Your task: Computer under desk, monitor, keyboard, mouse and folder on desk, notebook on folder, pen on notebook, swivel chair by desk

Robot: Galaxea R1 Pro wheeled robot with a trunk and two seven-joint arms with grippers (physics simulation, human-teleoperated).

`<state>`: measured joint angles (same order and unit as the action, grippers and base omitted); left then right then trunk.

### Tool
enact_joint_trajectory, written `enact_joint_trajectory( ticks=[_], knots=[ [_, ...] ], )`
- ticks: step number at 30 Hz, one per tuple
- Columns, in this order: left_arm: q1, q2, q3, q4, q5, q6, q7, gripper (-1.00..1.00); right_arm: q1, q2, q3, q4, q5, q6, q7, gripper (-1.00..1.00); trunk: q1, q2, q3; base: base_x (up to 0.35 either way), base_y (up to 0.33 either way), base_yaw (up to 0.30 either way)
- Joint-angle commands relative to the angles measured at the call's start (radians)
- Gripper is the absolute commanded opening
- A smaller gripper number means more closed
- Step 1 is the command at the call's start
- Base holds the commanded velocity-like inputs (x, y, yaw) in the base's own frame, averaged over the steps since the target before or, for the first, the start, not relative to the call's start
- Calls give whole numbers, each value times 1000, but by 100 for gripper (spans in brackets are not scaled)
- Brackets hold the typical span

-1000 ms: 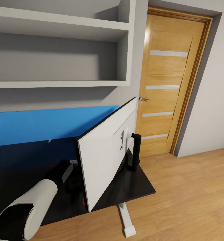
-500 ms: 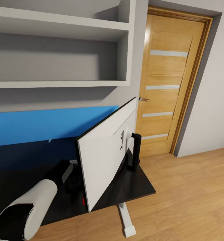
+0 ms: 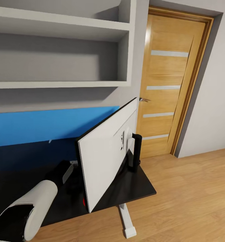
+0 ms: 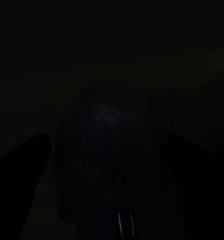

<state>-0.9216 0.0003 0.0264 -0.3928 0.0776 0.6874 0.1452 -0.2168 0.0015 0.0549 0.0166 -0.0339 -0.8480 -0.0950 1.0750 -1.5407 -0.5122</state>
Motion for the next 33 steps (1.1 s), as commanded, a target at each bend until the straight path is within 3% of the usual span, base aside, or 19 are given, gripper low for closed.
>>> enact_joint_trajectory(
  ticks=[1,33],
  knots=[
    [0,0,3,-1,7,4,5,-100,-1,0,7,2,-3,-3,-5,100,0,-1,-1,0,0,0],
    [0,0,3,-4,7,6,5,-100,-1,7,8,2,-5,-10,-5,100,0,-1,-1,0,0,2]
  ],
)
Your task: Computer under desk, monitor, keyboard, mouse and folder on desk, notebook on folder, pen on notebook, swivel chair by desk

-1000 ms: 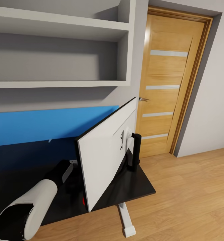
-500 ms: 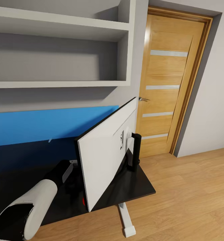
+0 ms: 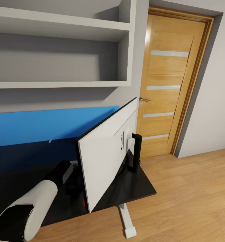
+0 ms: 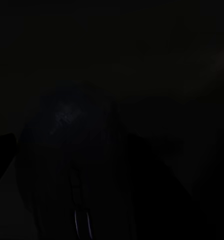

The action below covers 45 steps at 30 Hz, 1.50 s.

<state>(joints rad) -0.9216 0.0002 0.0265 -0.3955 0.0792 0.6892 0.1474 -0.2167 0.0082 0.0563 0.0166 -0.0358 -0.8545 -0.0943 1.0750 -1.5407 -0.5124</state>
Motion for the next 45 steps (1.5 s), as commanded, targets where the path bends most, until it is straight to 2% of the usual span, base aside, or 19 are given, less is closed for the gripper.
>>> enact_joint_trajectory(
  ticks=[1,6,12,15,20,23,29,41,45],
  knots=[
    [0,0,3,-2,5,4,3,-100,-1,1,7,2,-4,-4,-5,100,0,-1,-1,0,0,89],
    [0,1,4,-8,5,4,3,-100,-1,2,7,2,-4,-4,-5,100,0,-1,-5,0,0,168],
    [0,22,4,-58,5,8,2,-100,-1,3,7,2,-4,-4,-5,100,0,-1,-10,0,0,223],
    [0,38,4,-92,6,34,2,-100,-1,4,7,3,-4,-3,-5,100,0,-1,-13,0,0,232],
    [0,49,10,-169,6,91,1,-100,-1,4,7,3,-4,-3,-5,100,0,-1,-18,0,0,234],
    [0,57,42,-214,5,108,1,-100,-1,4,7,3,-4,-3,-5,100,0,-1,-21,0,0,235],
    [0,68,94,-239,5,116,1,-100,-1,4,7,3,-3,-3,-5,100,0,-1,-26,0,0,235],
    [0,101,127,-262,5,116,1,-100,-1,4,7,2,-3,-2,-5,100,0,-1,-38,0,0,235],
    [0,108,158,-307,4,117,1,-100,-1,4,7,3,-3,-1,-5,100,0,-1,-41,0,0,235]
  ],
)
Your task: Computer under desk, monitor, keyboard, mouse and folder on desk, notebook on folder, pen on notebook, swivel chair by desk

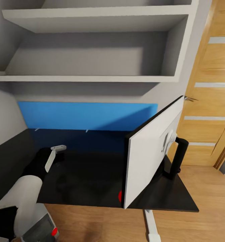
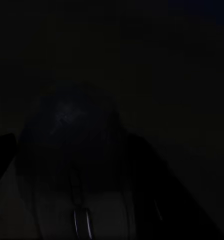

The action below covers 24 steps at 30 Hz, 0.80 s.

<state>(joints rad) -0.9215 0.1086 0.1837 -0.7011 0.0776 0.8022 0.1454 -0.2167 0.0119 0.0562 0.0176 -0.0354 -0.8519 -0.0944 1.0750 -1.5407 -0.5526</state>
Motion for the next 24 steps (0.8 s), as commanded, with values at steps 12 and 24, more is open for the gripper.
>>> enact_joint_trajectory(
  ticks=[12,24],
  knots=[
    [0,26,72,-21,6,5,3,-100,-1,0,7,2,-3,-3,-5,100,0,-1,-12,0,0,236],
    [0,45,75,-21,5,5,3,-100,-1,0,7,2,-3,-1,-5,100,0,-1,-24,0,0,236]
  ],
)
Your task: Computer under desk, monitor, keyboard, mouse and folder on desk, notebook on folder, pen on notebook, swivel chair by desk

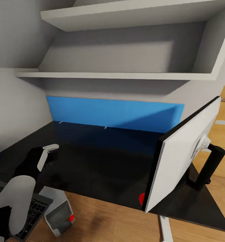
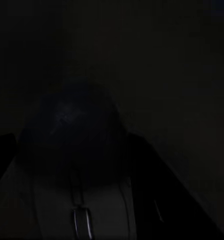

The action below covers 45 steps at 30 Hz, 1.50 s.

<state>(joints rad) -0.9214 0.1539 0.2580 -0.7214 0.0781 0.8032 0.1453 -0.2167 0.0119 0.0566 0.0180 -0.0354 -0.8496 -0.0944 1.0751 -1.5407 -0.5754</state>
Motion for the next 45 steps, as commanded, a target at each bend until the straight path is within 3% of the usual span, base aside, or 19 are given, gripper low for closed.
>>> enact_joint_trajectory(
  ticks=[1,20,24,28,30,35,45],
  knots=[
    [-1,0,1,-1,5,4,3,-100,-1,0,7,2,-3,-3,-5,100,0,-1,-2,0,0,236],
    [-1,19,2,-1,7,2,3,-100,-1,0,7,2,-3,-3,-5,100,0,-1,-20,0,0,236],
    [-1,19,38,-1,8,3,2,-100,-1,0,7,2,-3,-4,-5,100,0,-1,-24,0,0,236],
    [-1,18,112,-24,9,4,2,-100,-1,1,7,2,-3,-4,-5,100,0,-1,-27,0,0,236],
    [-1,18,126,-47,9,8,2,-100,-1,1,7,2,-3,-5,-5,100,0,-1,-29,0,0,230],
    [-1,18,140,-113,9,103,1,-100,-1,2,7,2,-3,-6,-5,100,0,-1,-32,0,0,114],
    [-1,17,143,-170,9,143,0,-100,-1,3,6,2,-3,-6,-4,100,0,-1,-33,0,0,20]
  ],
)
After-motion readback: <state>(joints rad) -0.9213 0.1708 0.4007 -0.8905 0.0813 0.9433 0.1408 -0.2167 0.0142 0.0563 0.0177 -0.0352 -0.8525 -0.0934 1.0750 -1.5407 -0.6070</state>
